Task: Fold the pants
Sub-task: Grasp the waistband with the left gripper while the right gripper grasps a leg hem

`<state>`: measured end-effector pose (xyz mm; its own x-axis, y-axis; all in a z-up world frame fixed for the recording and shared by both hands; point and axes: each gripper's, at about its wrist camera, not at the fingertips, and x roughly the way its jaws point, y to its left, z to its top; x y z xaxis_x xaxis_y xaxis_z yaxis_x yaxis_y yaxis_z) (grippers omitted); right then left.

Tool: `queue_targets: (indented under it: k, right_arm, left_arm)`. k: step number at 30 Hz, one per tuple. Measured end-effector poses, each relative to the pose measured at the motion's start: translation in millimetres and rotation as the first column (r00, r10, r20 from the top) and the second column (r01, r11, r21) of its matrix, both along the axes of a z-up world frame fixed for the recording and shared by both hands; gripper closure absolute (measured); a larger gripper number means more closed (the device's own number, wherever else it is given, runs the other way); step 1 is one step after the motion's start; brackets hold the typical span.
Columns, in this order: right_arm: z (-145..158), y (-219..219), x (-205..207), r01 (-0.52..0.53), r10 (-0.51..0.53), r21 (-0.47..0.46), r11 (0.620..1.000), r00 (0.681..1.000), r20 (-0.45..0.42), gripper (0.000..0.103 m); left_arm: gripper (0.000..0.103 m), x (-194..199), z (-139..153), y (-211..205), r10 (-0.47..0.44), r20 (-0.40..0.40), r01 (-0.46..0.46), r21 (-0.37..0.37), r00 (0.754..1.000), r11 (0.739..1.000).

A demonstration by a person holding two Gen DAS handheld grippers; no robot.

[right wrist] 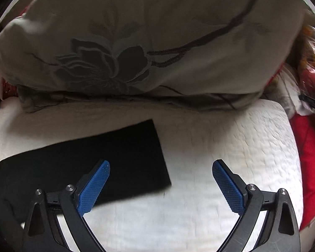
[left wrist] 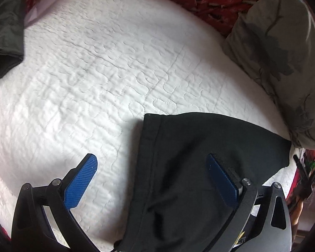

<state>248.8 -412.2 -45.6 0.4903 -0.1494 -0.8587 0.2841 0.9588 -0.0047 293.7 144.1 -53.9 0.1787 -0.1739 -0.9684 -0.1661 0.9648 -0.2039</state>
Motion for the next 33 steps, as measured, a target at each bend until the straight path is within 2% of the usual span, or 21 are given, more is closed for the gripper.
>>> queue_targets:
  k: [5, 7, 10, 11, 12, 13, 14, 16, 17, 18, 19, 20, 21, 23, 27, 29, 33]
  right_arm:
    - [-22.5, -10.8, 23.9, -0.005, 0.007, 0.049, 0.999, 0.999, -0.047, 0.005]
    - [-32.2, -9.8, 32.9, -0.024, 0.026, 0.034, 0.999, 0.997, -0.066, 0.006]
    - [-42.4, -0.4, 40.9, -0.07, 0.07, 0.0, 0.998, 0.994, -0.088, 0.019]
    - [-43.8, 1.5, 42.0, -0.08, 0.08, 0.003, 0.997, 0.993, -0.087, 0.026]
    - [-43.0, 3.8, 41.2, -0.096, 0.097, 0.018, 0.995, 0.993, -0.068, 0.042]
    - [-41.0, 5.9, 39.9, -0.116, 0.119, 0.05, 0.992, 0.992, -0.043, 0.052]
    - [-40.2, 7.2, 39.2, -0.125, 0.128, 0.069, 0.99, 0.991, -0.038, 0.065]
    - [-38.3, 9.8, 37.1, -0.129, 0.131, 0.043, 0.991, 0.99, -0.043, 0.081]
    - [-37.3, 10.3, 35.4, -0.139, 0.141, 0.039, 0.99, 0.989, -0.047, 0.087]
    - [-35.9, 11.0, 33.7, -0.141, 0.142, 0.039, 0.989, 0.989, -0.044, 0.09]
    - [-33.3, 10.2, 29.7, -0.14, 0.142, 0.048, 0.989, 0.989, -0.034, 0.091]
    - [-31.7, 9.7, 27.2, -0.137, 0.139, 0.053, 0.989, 0.99, -0.029, 0.092]
    - [-29.5, 9.1, 22.4, -0.133, 0.134, 0.057, 0.99, 0.991, -0.02, 0.092]
    - [-24.4, 4.2, 13.6, -0.13, 0.131, 0.055, 0.99, 0.991, -0.01, 0.092]
    - [-8.7, 2.3, -3.1, -0.123, 0.121, 0.062, 0.99, 0.992, 0.04, 0.093]
    - [5.6, -9.5, -25.7, -0.115, 0.11, 0.081, 0.99, 0.992, 0.068, 0.093]
    - [35.3, -4.6, -56.6, -0.114, 0.103, 0.081, 0.99, 0.987, 0.126, 0.093]
  left_arm:
    - [0.0, 6.7, -18.0, -15.3, -0.048, -0.007, 0.048, 0.014, 0.999, 0.999]
    - [0.0, 11.1, -28.2, -21.9, -0.063, -0.023, 0.064, 0.021, 0.998, 0.998]
    - [0.0, 18.4, -38.8, -27.2, -0.054, -0.043, 0.056, 0.028, 0.998, 0.998]
    - [0.0, 21.1, -39.5, -29.2, -0.051, -0.038, 0.052, 0.034, 0.998, 0.998]
    - [0.0, 23.1, -38.8, -31.0, -0.049, -0.031, 0.051, 0.037, 0.998, 0.998]
    - [0.001, 25.3, -38.0, -33.2, -0.051, -0.025, 0.051, 0.037, 0.998, 0.998]
    - [0.009, 26.9, -35.9, -34.8, -0.05, -0.019, 0.051, 0.037, 0.999, 0.998]
    - [0.026, 36.6, -31.0, -36.8, -0.053, -0.018, 0.053, 0.037, 0.998, 0.998]
    - [0.043, 40.1, -28.3, -37.6, -0.053, -0.019, 0.053, 0.034, 0.998, 0.998]
    - [0.056, 41.8, -26.3, -38.4, -0.053, -0.024, 0.054, 0.04, 0.998, 0.998]
    - [0.062, 43.1, -21.1, -35.9, -0.054, -0.027, 0.055, 0.045, 0.998, 0.997]
    - [0.074, 44.8, -19.3, -34.1, -0.054, -0.026, 0.056, 0.053, 0.998, 0.997]
    - [0.077, 45.6, -15.6, -32.5, -0.051, -0.022, 0.052, 0.061, 0.998, 0.997]
    - [0.077, 41.6, -2.3, -31.1, -0.037, -0.002, 0.037, 0.047, 0.999, 0.998]
    - [0.078, 35.6, 26.7, -31.8, -0.034, 0.065, 0.03, 0.067, 0.997, 0.997]
    - [0.078, 29.7, 39.8, -38.3, -0.053, 0.097, 0.043, 0.102, 0.994, 0.994]
    - [0.078, -2.0, 68.2, -40.8, -0.103, 0.176, 0.072, 0.175, 0.979, 0.982]
